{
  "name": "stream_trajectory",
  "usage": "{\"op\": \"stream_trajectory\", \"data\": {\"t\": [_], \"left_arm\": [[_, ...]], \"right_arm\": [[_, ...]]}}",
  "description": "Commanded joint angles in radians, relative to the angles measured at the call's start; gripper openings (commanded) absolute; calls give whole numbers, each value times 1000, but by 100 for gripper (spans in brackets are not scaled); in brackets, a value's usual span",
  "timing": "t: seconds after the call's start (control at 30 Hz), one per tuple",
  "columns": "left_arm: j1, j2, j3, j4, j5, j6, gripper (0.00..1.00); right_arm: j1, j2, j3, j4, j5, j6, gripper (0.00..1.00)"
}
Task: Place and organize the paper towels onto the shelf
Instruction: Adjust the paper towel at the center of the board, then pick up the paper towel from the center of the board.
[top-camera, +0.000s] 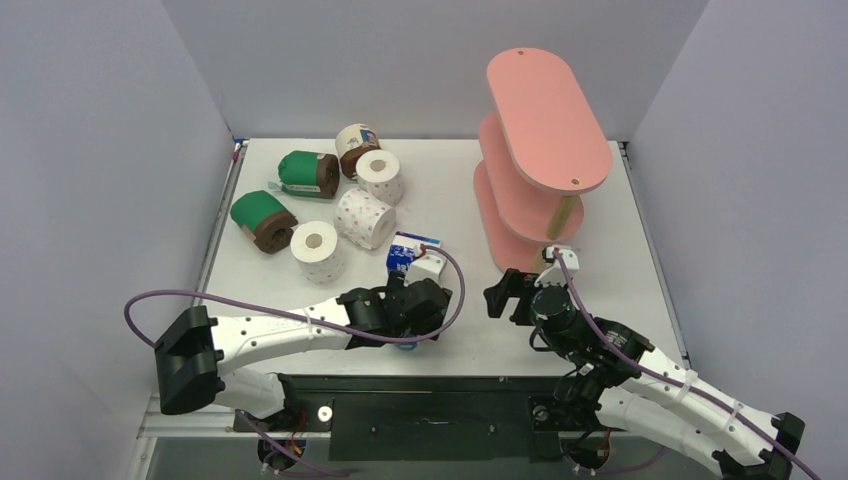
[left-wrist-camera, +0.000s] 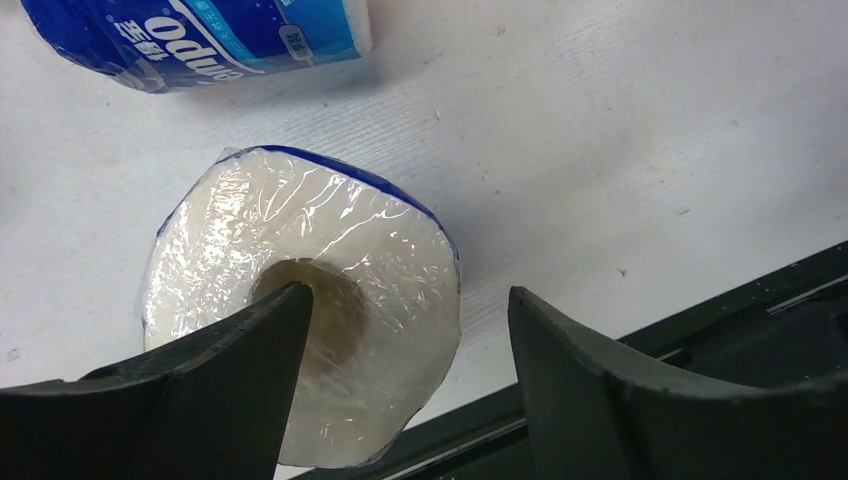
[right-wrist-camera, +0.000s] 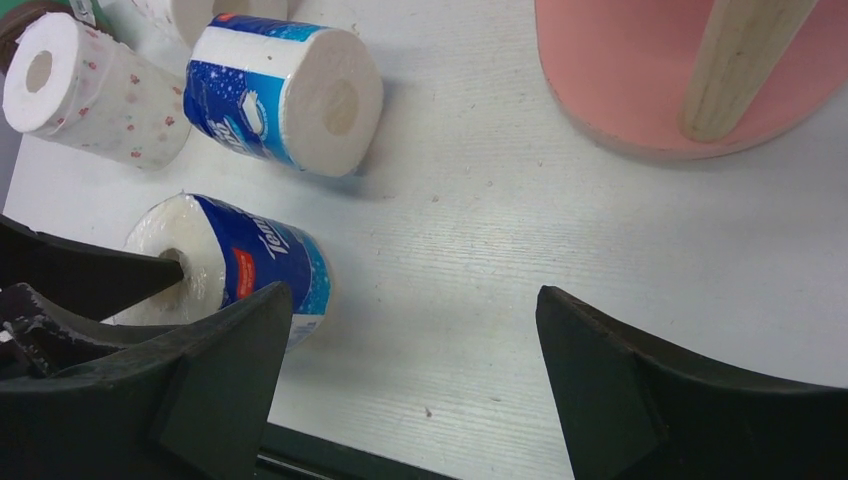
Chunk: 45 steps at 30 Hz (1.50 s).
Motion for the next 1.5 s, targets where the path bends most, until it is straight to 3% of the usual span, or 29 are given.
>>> {"op": "stream_trajectory", "data": {"t": [0.0, 0.13, 0.17, 0.2, 0.4, 0.6, 0.97, 1.47], "left_arm": [[-4, -83, 11, 5, 7, -31, 72], [-5, -195, -18, -14, -13, -69, 85], [-5, -238, -34, -18, -16, -84, 96], [-5, -263, -41, -27, -27, -91, 100], [-1, -520, -198, -58, -166, -198, 97], [11, -726, -312, -174, -318, -395, 97], [15, -887, -425, -243, -387, -513, 97], [15, -950, -505, -221, -347, -547, 97]], "right_arm": [[18, 14, 29, 5, -19, -33, 88], [43, 39, 47, 24, -32, -46, 88], [56, 55, 54, 32, -32, -49, 88], [65, 66, 58, 37, -32, -51, 88], [151, 227, 133, 92, -18, -64, 88], [169, 419, 249, 127, -61, -77, 88], [174, 689, 456, 70, -140, -155, 86], [181, 871, 539, 30, -155, -211, 79]]}}
